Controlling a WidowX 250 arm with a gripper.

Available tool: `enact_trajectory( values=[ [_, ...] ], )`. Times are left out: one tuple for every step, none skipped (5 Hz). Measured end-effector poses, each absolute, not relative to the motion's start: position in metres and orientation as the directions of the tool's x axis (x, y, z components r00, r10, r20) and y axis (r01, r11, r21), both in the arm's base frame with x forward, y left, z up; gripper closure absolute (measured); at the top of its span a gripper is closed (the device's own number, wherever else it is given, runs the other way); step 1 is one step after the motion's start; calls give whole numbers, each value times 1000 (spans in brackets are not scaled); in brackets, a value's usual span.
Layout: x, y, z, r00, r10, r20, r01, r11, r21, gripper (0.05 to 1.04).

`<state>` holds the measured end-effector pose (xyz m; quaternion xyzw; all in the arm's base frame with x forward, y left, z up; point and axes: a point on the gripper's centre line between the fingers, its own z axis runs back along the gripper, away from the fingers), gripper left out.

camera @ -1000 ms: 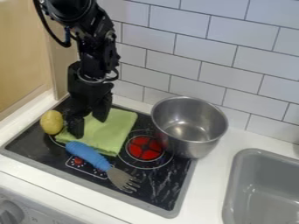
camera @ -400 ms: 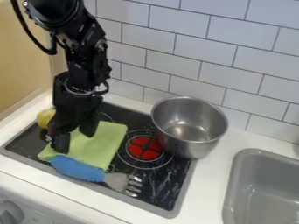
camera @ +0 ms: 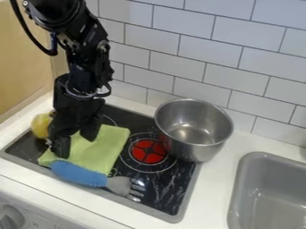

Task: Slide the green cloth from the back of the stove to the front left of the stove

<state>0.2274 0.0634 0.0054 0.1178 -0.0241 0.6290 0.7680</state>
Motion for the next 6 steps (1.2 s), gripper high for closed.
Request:
enact_trajectory(
  values=[
    [229,68,10,205,957,205,-971,172,168,85],
    [246,74,32,182,950,255,-982,163,93,85],
    [260,78,50,168,940,298,-986,161,46,85],
    [265,80,66,155,930,332,-987,161,10,85],
    [275,72,85,163,916,367,-980,192,-45,85],
    [276,70,87,193,914,358,-975,219,-35,85]
  ],
)
